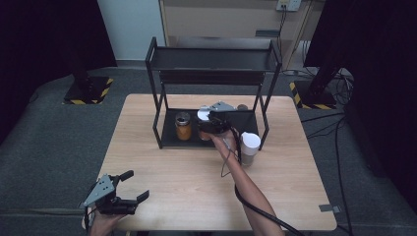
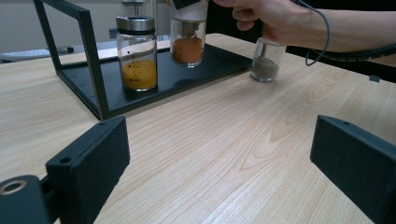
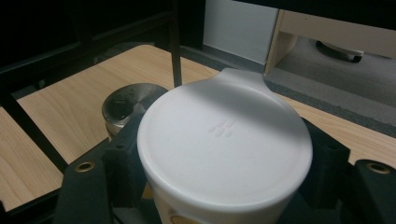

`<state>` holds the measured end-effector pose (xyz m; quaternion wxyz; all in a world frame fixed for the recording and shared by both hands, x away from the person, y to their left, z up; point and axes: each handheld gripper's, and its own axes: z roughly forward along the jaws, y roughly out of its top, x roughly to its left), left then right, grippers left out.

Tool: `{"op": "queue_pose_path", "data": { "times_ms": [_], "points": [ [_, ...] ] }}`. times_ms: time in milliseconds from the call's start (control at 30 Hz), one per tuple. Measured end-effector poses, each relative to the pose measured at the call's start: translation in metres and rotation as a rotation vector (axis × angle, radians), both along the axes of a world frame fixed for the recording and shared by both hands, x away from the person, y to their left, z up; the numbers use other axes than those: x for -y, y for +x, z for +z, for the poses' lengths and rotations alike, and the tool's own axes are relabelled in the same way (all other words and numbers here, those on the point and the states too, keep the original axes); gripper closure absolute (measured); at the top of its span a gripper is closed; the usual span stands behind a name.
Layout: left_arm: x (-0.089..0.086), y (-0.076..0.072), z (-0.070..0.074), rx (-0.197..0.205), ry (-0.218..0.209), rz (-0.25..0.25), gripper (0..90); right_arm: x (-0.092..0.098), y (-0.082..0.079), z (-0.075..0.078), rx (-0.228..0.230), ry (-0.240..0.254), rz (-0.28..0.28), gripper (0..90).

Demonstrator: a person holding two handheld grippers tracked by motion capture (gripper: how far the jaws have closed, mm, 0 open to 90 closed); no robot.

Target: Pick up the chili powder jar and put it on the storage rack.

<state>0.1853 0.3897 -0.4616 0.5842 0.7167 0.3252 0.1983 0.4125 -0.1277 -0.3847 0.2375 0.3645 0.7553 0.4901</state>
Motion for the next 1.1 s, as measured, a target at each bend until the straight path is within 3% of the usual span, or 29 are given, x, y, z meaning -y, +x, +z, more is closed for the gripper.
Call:
{"op": "queue_pose_path", "data": {
  "times_ms": [500, 1100],
  "points": [
    [0.000, 0.001, 0.000, -0.001, 0.002, -0.008, 4.0, -0.001, 0.009, -0.014, -0.011, -0.012, 0.000, 30.7],
    [0.001, 0.001, 0.000, -0.001, 0.007, -0.011, 4.0, 0.005, 0.015, -0.021, -0.025, 0.012, -0.013, 30.6]
  ]
}}
